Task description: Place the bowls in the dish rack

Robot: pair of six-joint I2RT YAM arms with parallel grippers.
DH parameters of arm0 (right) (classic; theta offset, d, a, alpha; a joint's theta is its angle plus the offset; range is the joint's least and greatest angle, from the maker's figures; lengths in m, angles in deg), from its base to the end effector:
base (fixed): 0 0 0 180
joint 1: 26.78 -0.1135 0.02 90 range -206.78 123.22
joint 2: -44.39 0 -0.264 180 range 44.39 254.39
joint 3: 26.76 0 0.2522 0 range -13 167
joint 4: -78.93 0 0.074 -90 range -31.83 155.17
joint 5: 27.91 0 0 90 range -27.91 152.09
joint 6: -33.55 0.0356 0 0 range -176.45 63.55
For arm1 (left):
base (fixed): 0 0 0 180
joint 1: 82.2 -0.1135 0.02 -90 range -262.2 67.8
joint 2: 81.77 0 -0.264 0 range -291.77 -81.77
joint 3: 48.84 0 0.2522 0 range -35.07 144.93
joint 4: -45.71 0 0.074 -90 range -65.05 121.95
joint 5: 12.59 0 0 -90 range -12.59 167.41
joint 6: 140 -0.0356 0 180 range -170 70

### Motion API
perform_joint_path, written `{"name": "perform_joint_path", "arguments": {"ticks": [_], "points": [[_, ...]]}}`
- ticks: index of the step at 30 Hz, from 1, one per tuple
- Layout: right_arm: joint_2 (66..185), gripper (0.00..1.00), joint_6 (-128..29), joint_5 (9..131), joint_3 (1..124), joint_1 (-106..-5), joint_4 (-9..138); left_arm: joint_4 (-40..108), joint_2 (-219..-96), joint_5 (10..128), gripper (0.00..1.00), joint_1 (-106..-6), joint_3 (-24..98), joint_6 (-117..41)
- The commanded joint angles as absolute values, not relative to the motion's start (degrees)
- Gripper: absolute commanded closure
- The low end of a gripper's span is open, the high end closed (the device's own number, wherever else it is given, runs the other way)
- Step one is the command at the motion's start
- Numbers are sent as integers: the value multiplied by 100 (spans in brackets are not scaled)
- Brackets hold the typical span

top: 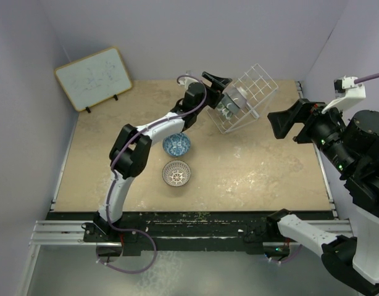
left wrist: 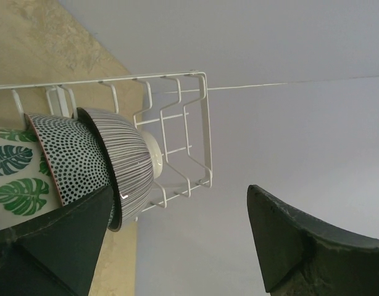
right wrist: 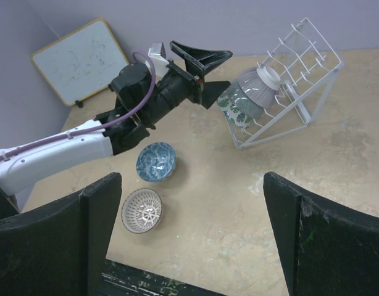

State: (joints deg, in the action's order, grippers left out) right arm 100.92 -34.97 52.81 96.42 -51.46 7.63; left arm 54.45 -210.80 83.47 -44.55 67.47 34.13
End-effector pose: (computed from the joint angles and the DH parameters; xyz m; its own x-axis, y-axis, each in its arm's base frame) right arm 0.0779 0.0295 0.5564 -0.1660 0.3214 -0.9323 -0.2206 0.9093 0.3528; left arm 0.4309 -0.3277 0.2555 -0.5269 -0.8429 -0.1093 -0.0011 0.1293 -0.9916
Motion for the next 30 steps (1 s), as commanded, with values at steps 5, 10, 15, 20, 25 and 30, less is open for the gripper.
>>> {"name": "perform_joint_path", "arguments": {"ticks": [5, 10, 15, 20, 25, 30], "points": [[10081, 2, -3464, 5444, 9719, -5123, 972, 4911, -20075, 8221, 1, -4597, 6315, 2645], [10077, 2, -3434, 5475, 9791, -5121, 933, 4627, -19429, 8234, 1, -4596, 5808, 1719], [10021, 2, -3387, 5494, 9725, -5123, 929, 4724, -18506, 8271, 1, -4595, 4771, 834], [9944, 2, -3337, 5501, 9643, -5121, 940, 3933, -17643, 8579, 1, -4477, 4006, -325], [9888, 2, -3257, 5578, 9483, -5122, 1012, 3034, -17020, 9562, 3, -4073, 3448, -1185], [9854, 2, -3194, 5619, 9374, -5122, 1071, 2311, -17225, 10561, 6, -3477, 3447, -1713]]}}
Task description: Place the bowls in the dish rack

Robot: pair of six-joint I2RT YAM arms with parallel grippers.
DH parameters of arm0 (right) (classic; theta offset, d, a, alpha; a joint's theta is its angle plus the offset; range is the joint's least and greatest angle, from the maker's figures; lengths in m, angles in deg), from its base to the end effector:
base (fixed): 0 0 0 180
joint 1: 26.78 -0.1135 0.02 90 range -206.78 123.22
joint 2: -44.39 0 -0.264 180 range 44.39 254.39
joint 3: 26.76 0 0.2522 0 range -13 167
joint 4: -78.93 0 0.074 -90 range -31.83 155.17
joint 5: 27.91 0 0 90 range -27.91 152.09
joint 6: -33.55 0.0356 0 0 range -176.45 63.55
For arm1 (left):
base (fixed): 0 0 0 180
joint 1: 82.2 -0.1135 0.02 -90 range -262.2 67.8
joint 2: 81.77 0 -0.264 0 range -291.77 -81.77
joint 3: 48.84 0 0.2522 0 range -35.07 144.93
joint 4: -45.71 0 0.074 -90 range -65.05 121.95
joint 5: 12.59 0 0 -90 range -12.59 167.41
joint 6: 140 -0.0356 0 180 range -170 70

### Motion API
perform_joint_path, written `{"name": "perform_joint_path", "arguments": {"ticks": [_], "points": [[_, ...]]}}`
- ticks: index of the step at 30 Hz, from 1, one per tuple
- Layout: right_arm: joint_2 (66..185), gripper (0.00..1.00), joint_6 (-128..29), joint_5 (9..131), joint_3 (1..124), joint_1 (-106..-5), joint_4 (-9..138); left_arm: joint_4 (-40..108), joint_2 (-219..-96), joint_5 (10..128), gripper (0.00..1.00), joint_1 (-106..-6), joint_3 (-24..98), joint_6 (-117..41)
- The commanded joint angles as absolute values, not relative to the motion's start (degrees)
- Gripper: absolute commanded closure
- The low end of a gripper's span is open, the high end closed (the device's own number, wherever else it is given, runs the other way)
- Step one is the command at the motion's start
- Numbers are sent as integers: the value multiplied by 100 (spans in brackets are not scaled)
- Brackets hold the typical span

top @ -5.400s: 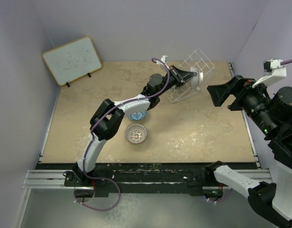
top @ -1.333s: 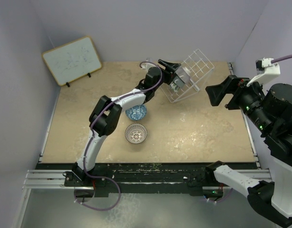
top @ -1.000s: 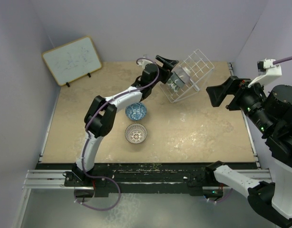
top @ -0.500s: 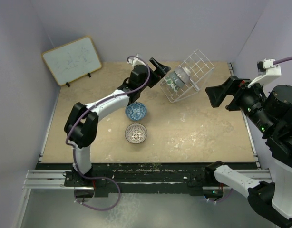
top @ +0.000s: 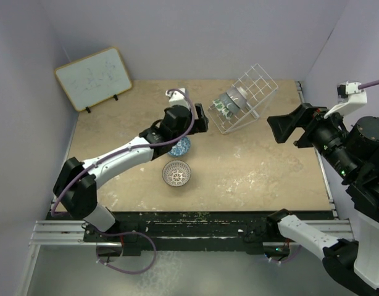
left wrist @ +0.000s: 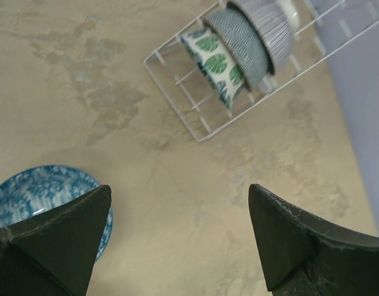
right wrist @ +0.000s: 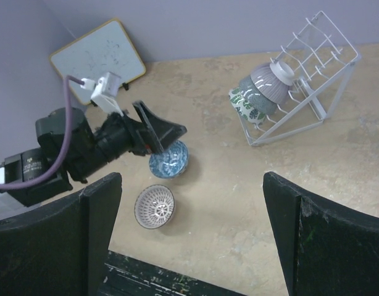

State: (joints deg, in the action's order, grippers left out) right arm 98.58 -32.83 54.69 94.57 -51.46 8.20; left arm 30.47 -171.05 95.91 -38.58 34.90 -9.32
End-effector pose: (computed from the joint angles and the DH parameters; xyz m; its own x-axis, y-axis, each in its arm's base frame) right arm 0.0679 0.0261 0.5531 -0.1712 0.3586 -0.9177 -0.2496 0.8852 0.3925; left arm 0.2745 -0.2460 0.3149 -0.4812 -0.3953 -0.7824 0.1659 0.8354 -0.5241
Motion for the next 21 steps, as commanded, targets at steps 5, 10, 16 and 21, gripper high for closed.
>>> {"name": "perform_joint_path", "arguments": {"ticks": [5, 10, 16, 21], "points": [[9822, 3, -3144, 5612, 9350, -5125, 1022, 1697, -17650, 11353, 7, -3045, 3609, -1818], [9804, 3, -3129, 5585, 9360, -5126, 972, 1406, -18016, 11737, 11, -2992, 3699, -1841], [9809, 3, -3115, 5620, 9300, -5121, 1013, 1402, -18471, 12220, 12, -2991, 3759, -2112], [9852, 3, -3131, 5611, 9303, -5126, 1042, 1900, -18688, 12333, 13, -2992, 3769, -2762]]}}
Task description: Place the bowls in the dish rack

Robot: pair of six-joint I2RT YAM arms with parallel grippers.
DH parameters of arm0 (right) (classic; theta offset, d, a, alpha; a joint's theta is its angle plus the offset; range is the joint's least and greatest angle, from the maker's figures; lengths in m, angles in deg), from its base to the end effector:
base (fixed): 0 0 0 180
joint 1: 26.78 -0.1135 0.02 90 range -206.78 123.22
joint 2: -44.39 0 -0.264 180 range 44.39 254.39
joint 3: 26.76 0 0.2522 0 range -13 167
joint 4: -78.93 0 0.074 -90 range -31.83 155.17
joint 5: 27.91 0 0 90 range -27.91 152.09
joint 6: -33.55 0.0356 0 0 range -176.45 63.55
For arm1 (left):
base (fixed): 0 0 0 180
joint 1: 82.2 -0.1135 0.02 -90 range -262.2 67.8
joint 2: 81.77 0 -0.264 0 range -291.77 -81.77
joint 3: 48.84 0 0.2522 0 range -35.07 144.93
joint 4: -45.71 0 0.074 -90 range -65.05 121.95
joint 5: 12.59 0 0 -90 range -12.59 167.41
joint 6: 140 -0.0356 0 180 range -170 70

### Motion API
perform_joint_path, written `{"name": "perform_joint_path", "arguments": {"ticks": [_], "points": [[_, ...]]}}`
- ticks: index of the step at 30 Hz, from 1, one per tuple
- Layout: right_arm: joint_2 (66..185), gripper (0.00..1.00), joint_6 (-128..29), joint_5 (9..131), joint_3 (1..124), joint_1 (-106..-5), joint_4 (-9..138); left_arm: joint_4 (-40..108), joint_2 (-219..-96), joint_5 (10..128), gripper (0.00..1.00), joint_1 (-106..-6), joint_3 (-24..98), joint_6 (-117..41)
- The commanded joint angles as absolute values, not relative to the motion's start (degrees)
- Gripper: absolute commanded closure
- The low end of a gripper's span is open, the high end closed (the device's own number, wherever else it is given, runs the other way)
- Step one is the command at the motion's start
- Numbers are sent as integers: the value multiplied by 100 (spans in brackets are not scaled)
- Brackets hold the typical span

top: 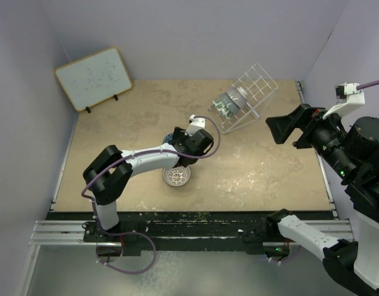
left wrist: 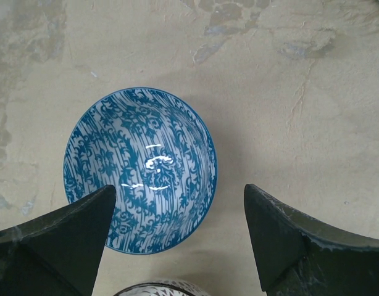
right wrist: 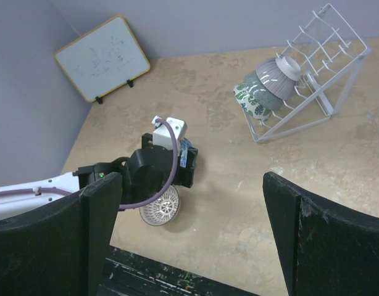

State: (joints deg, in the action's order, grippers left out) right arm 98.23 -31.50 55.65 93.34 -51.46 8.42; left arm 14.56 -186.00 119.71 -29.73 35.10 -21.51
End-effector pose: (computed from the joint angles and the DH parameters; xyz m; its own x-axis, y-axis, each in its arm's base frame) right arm 0.0697 0.0276 0.5494 -0.1932 0.3725 -0.9077 -0.2556 0.8741 0.4131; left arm 0.2529 -0.2899 0.2035 -0.5766 0.1714 -0.7989 0.0637 0.9842 0.1652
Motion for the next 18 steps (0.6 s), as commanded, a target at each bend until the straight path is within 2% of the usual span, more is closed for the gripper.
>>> {"name": "perform_joint_path", "arguments": {"ticks": [1, 7, 15, 18], "points": [[9853, 3, -3139, 5611, 9302, -5122, 1049, 1936, -18755, 12318, 13, -2995, 3782, -2821], [9870, 2, -3179, 5552, 9312, -5126, 1036, 2157, -19032, 12149, 19, -3017, 3745, -2989], [9879, 2, -3193, 5514, 9269, -5121, 1089, 2310, -19144, 12001, 37, -3061, 3726, -3133], [9878, 2, -3193, 5523, 9246, -5121, 1124, 2340, -19208, 11923, 39, -3092, 3726, -3166]]}}
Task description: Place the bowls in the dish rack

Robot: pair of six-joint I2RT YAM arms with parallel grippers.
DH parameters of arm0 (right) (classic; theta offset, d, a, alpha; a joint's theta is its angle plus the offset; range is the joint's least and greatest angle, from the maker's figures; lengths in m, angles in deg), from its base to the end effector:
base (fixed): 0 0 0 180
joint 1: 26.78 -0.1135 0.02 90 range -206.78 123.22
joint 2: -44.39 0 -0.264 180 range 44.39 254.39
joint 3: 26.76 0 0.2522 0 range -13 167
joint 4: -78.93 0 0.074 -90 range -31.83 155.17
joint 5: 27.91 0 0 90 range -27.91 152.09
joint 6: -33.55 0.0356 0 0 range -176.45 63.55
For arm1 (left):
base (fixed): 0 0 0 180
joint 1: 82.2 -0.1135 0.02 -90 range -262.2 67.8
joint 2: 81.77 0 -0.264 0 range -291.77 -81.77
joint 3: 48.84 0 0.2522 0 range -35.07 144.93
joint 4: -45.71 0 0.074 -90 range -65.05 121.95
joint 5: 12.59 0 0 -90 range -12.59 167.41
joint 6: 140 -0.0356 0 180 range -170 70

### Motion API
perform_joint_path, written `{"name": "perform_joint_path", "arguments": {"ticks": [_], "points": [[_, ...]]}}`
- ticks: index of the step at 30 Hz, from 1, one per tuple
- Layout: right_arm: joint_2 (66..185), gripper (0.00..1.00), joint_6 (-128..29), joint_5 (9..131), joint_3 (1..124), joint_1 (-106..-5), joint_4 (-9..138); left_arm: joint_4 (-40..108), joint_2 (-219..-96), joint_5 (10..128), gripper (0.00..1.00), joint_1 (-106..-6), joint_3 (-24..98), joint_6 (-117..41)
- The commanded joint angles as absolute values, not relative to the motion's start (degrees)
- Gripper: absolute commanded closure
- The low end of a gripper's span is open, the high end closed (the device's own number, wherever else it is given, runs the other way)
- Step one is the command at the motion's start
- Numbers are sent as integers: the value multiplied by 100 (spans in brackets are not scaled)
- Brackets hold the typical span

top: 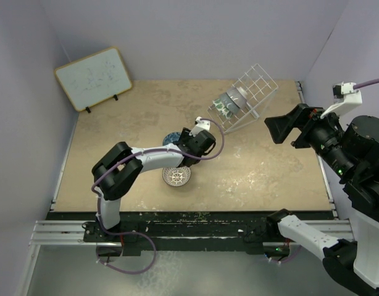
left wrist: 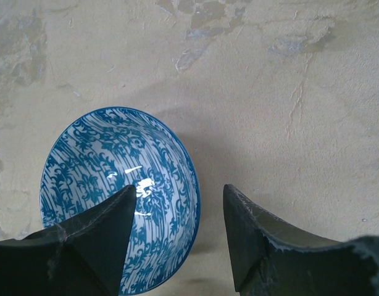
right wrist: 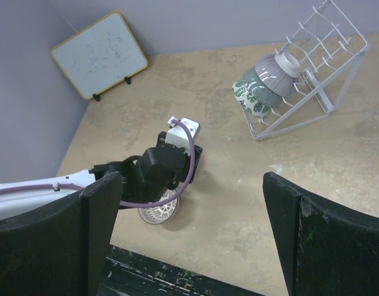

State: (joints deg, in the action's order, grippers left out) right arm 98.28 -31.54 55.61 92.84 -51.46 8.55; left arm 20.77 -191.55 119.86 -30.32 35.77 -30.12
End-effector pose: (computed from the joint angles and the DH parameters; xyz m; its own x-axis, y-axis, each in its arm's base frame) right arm 0.0718 0.0286 0.5478 -0.1988 0.3692 -0.9078 -0.2524 0.8758 0.4115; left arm 0.2670 -0.3013 0.1777 -0.5520 0.2970 -0.7792 0.1336 0.9539 0.2689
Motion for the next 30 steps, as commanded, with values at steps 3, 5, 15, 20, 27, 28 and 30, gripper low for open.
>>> {"name": "perform_joint_path", "arguments": {"ticks": [3, 5, 15, 20, 27, 28, 30], "points": [[9886, 2, -3193, 5531, 9241, -5122, 1121, 2365, -19283, 11845, 39, -3158, 3696, -3135], [9887, 2, -3193, 5523, 9249, -5121, 1117, 2390, -19335, 11808, 40, -3192, 3691, -3123], [9806, 2, -3143, 5499, 9193, -5121, 1124, 2392, -19378, 11680, 61, -3255, 3706, -3148], [9766, 2, -3117, 5495, 9169, -5125, 1129, 2310, -19234, 11633, 93, -3259, 3652, -3006], [9692, 2, -3097, 5479, 9163, -5125, 1096, 2279, -18860, 11390, 100, -3262, 3792, -2926], [9680, 2, -3088, 5479, 9165, -5121, 1084, 2287, -18761, 11287, 100, -3269, 3841, -2890], [9649, 2, -3079, 5463, 9161, -5122, 1064, 2393, -18475, 11039, 100, -3291, 3895, -2777]]}}
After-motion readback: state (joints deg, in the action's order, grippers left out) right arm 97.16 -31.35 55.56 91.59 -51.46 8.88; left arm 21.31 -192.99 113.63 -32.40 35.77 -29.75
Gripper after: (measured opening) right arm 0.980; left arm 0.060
